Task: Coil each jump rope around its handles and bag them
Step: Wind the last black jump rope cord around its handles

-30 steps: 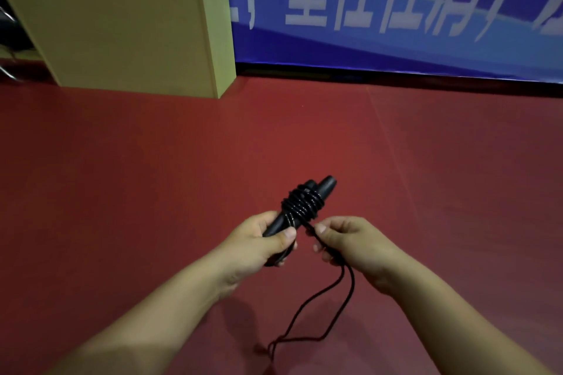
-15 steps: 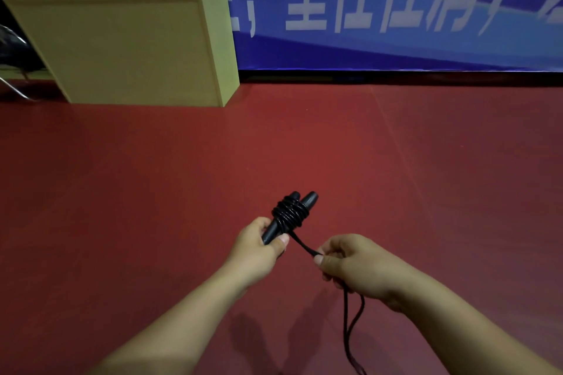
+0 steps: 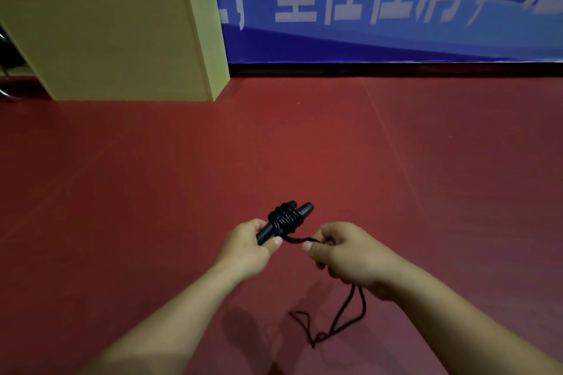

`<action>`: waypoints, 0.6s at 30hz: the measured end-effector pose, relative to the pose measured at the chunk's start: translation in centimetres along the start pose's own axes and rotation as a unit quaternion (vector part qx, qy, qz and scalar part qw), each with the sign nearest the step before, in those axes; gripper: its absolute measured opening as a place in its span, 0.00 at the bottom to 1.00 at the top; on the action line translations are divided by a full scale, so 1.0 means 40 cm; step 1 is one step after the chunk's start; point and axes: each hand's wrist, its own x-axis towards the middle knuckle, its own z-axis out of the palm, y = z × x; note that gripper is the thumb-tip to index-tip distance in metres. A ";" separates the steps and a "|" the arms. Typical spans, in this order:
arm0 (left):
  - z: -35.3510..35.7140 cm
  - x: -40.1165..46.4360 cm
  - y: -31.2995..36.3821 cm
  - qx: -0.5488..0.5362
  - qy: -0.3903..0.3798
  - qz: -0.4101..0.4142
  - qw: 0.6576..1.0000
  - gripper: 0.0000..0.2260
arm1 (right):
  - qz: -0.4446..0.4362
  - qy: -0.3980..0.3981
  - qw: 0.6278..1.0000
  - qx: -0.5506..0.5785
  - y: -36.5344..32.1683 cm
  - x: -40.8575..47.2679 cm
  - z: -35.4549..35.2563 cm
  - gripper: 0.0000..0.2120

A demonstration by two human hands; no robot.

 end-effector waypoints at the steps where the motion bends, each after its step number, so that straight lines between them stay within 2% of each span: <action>1: 0.000 -0.004 0.001 0.009 -0.006 0.006 1.000 0.03 | -0.004 0.009 1.000 0.003 -0.003 -0.001 -0.003 0.13; 7: 0.003 -0.027 0.019 0.080 -0.052 0.074 0.993 0.05 | -0.049 0.061 0.997 -0.013 -0.001 0.002 -0.011 0.14; 13: 0.005 -0.050 0.047 0.135 -0.088 0.162 0.974 0.07 | -0.068 0.126 0.989 -0.033 0.022 0.024 -0.026 0.09; 18: -0.013 -0.063 0.065 0.149 -0.145 0.199 0.958 0.09 | -0.126 0.114 0.984 -0.050 0.050 0.037 -0.044 0.07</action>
